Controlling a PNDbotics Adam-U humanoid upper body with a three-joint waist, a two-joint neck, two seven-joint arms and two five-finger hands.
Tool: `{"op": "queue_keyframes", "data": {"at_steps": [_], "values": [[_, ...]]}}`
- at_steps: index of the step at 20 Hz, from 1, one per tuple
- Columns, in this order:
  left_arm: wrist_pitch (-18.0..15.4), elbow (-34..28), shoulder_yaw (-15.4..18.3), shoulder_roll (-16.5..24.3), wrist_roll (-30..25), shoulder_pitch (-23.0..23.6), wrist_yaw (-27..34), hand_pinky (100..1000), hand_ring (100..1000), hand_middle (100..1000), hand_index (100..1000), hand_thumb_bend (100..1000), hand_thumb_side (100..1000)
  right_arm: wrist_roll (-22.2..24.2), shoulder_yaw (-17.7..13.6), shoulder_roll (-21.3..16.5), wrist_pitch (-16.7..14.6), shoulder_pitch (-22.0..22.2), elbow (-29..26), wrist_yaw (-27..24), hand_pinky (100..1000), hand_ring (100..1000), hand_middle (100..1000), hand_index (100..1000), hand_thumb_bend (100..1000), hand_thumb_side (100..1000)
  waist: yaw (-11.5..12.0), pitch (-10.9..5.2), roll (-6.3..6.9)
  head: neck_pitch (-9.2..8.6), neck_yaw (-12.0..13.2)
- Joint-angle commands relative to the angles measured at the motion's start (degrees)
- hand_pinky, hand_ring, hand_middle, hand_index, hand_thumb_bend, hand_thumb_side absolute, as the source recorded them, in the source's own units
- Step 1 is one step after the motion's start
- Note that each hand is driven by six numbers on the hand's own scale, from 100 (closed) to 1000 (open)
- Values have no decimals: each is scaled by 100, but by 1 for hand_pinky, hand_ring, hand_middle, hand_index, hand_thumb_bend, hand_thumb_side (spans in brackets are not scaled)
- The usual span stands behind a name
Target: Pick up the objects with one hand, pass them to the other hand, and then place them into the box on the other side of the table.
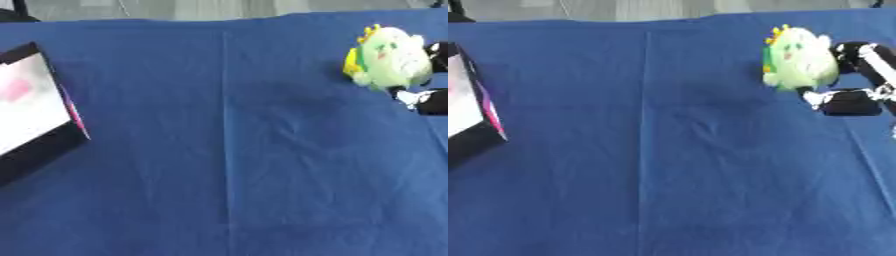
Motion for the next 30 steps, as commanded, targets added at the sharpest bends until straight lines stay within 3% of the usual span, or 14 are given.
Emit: {"op": "queue_keyframes", "data": {"at_steps": [1, 12, 24, 30], "values": [[13, -141, 2, 297, -97, -150, -50, 898, 724, 718, 793, 100, 863, -188, 116, -37, -74, -180, -116, -155, 816, 672, 319, 440, 249, 100, 12, -201, 68, 21, 44], [116, -294, -145, 656, -435, -450, -193, 888, 726, 722, 797, 100, 826, -517, 765, 324, -92, -959, -116, -603, 792, 663, 316, 442, 218, 100, 60, -267, 79, 80, 76], [310, -659, -476, 1138, -1241, -1016, -585, 872, 735, 730, 806, 100, 779, -987, 1503, 898, 190, -1853, -98, -346, 782, 653, 320, 445, 195, 100, 138, -311, 81, 85, 79], [423, -925, -659, 1249, -1722, -1271, -742, 867, 739, 731, 807, 100, 771, -1112, 1861, 1193, 161, -2172, 140, -44, 781, 648, 323, 447, 196, 100, 178, -336, 80, 85, 63]]}}
